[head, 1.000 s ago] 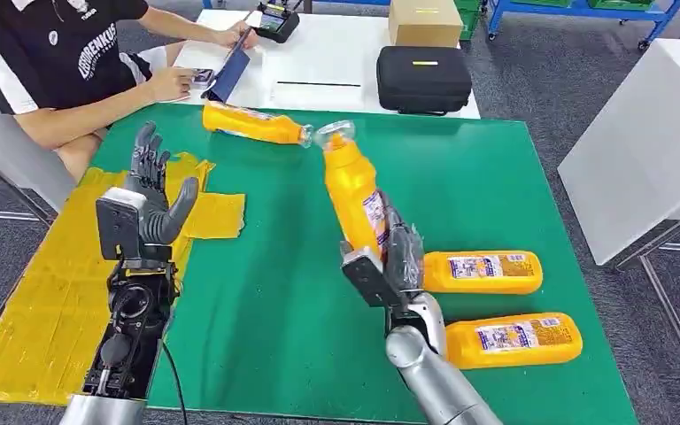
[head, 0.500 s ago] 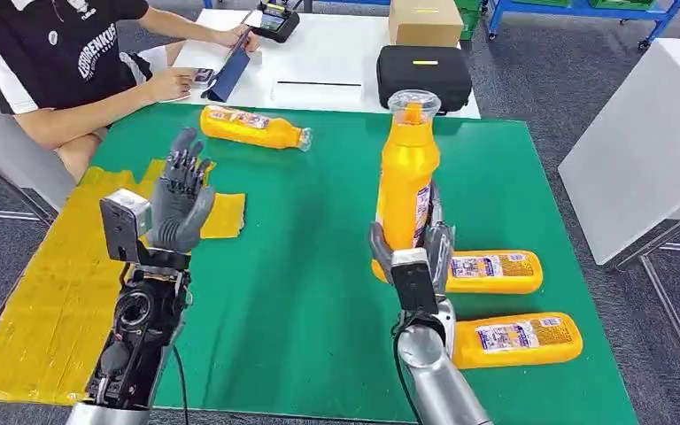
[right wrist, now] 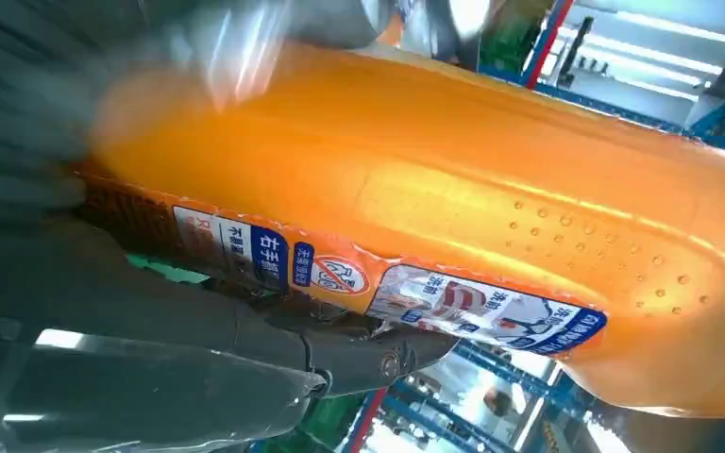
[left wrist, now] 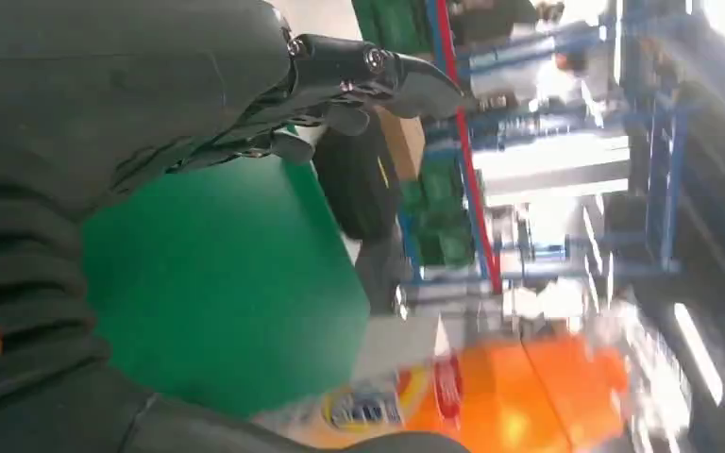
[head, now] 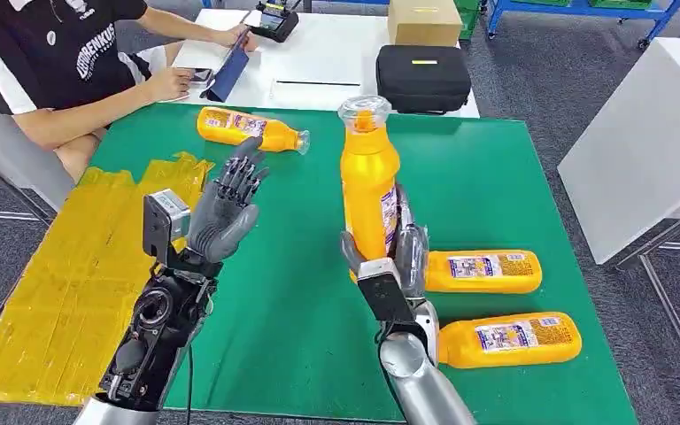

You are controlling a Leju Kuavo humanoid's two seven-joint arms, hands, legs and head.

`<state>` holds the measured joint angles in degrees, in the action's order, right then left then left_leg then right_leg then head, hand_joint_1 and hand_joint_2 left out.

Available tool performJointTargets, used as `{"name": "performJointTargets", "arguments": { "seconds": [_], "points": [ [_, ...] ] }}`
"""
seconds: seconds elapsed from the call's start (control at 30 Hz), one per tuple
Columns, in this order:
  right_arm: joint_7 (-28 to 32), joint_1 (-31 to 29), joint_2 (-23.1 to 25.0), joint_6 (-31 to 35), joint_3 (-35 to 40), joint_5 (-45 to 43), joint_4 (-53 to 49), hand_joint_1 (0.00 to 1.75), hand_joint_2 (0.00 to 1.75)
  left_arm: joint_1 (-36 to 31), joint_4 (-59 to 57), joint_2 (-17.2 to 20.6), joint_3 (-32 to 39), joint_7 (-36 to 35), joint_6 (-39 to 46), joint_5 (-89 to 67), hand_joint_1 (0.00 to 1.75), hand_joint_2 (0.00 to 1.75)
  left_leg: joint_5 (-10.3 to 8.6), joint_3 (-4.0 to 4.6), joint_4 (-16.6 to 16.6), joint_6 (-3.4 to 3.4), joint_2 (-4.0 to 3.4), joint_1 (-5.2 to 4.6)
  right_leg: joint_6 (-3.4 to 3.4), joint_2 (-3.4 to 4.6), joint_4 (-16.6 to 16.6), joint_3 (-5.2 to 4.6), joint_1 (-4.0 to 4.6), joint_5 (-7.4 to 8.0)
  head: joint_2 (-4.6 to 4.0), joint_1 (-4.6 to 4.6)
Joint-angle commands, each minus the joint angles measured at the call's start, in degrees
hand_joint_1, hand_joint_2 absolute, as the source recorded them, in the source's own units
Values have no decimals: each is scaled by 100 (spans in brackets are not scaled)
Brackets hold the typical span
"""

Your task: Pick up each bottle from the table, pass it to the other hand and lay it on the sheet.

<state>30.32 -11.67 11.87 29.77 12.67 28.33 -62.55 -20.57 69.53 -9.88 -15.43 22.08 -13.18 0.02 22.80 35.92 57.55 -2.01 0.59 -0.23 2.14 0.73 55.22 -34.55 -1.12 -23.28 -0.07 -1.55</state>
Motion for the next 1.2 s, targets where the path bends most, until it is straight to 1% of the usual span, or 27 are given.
{"name": "performJointTargets", "arguments": {
  "seconds": [0.03,0.07,0.1,0.2,0.23,0.27,0.3,0.37,0.47,0.5,0.57,0.6,0.63,0.73,0.77,0.87,0.9,0.93,0.97,1.0,1.03,1.1,1.17,1.2],
  "points": [
    [-146,-67,-11,-91,437,301,272,175,175,-459,-629,129,-248,-28,-81,-41,0,175,18,-36,0,16,0,6,-15,-12,-1,38,8,-18,0,2],
    [-160,-67,8,-133,524,376,294,175,175,-495,-675,125,-275,-6,-90,-53,0,175,12,-24,-1,12,0,4,-11,-9,-2,26,6,-12,0,0],
    [-189,-85,31,-143,598,457,327,175,175,-511,-699,117,-303,2,-100,-64,0,175,17,-34,0,16,-3,6,-15,-9,-1,36,8,-17,0,2],
    [-195,-97,39,-164,624,468,345,175,175,-515,-710,112,-320,3,-101,-73,0,175,11,-20,-1,12,-3,3,-11,-5,-1,22,4,-11,0,0],
    [-208,-119,52,-184,648,481,364,175,175,-510,-721,104,-344,2,-102,-84,0,175,17,-32,0,16,-7,4,-16,-4,0,33,6,-16,0,0],
    [-215,-143,46,-233,684,481,405,175,175,-524,-753,107,-371,1,-91,-99,0,175,9,-16,-2,11,-2,4,-10,-5,-3,19,5,-8,0,2],
    [-222,-166,46,-280,766,520,467,175,175,-561,-823,114,-398,2,-73,-106,0,175,15,-28,-1,15,-3,4,-14,-7,-1,29,5,-14,0,0],
    [-202,-188,74,-184,940,689,568,175,175,-640,-996,126,-386,29,-1,-91,0,175,13,-25,0,14,-2,4,-13,-7,-1,26,5,-13,0,0],
    [-186,-217,130,-157,1085,714,647,175,175,-700,-1179,121,-300,63,38,-15,0,175,15,-28,0,15,-11,5,-14,1,0,27,6,-12,0,2],
    [-186,-217,130,-157,1085,714,647,175,175,-700,-1179,121,-300,63,38,-15,0,175,8,-17,-3,11,-8,3,-11,1,-2,17,4,-6,0,0],
    [-189,-240,131,-153,1121,714,639,175,175,-713,-1228,108,-293,68,38,-2,0,175,20,-38,0,19,-12,6,-18,0,1,36,8,-17,0,0],
    [-189,-247,137,-155,1125,714,635,175,175,-715,-1230,104,-295,68,39,-2,0,175,10,-20,-3,12,-7,4,-12,-1,-3,20,5,-8,0,0],
    [-189,-257,129,-165,1140,715,630,175,175,-727,-1260,93,-297,68,46,-3,0,175,15,-29,-1,16,-9,5,-15,-2,-1,28,7,-13,0,0],
    [-199,-256,121,-27,1188,802,594,175,175,-782,-1387,59,-306,72,88,-14,0,175,12,-19,0,10,-8,3,-10,0,-1,20,4,-9,0,0],
    [-186,-250,114,253,1253,976,578,175,175,-839,-1559,35,-312,35,148,-39,0,175,16,-26,0,13,-11,3,-12,1,0,26,4,-13,0,0],
    [-179,-229,139,388,1354,1073,546,175,175,-938,-1940,-19,-325,52,131,13,0,175,8,-16,-3,10,1,2,-9,-8,-3,20,3,-9,0,2],
    [-234,-242,149,424,1402,1132,581,175,175,-949,-2047,-59,-339,117,120,6,0,175,16,-29,-1,15,-1,3,-15,-10,-1,33,5,-16,0,2],
    [-247,-249,152,430,1412,1140,596,175,175,-944,-2062,-67,-344,133,126,-3,0,175,12,-22,-2,12,-4,3,-12,-4,-2,25,4,-11,0,0],
    [-307,-260,155,444,1433,1177,644,175,175,-929,-2061,-93,-383,150,99,-43,0,175,18,-35,-2,16,-4,3,-16,-7,-1,38,4,-17,0,2],
    [-329,-262,152,448,1443,1198,665,175,175,-926,-2057,-117,-392,147,104,-53,0,175,12,-22,-2,12,-5,1,-12,-3,-2,24,3,-11,0,2],
    [-346,-259,156,442,1453,1212,686,175,175,-929,-2054,-132,-399,143,108,-61,0,175,19,-32,0,16,-13,3,-15,3,0,32,5,-15,0,0],
    [-350,-252,158,448,1457,1220,696,175,175,-937,-2048,-146,-404,141,112,-64,0,175,7,-8,-2,8,-3,2,-8,-1,-2,12,3,-5,0,0],
    [-364,-251,160,423,1472,1241,738,175,175,-943,-2037,-144,-408,119,109,-71,0,175,18,-29,0,17,-5,4,-16,-6,1,32,5,-17,0,2],
    [-414,-265,177,390,1502,1301,808,175,175,-936,-2021,-145,-401,108,128,-74,0,175,14,-22,-1,13,-9,3,-13,0,-1,24,4,-12,0,0]
  ]
}}
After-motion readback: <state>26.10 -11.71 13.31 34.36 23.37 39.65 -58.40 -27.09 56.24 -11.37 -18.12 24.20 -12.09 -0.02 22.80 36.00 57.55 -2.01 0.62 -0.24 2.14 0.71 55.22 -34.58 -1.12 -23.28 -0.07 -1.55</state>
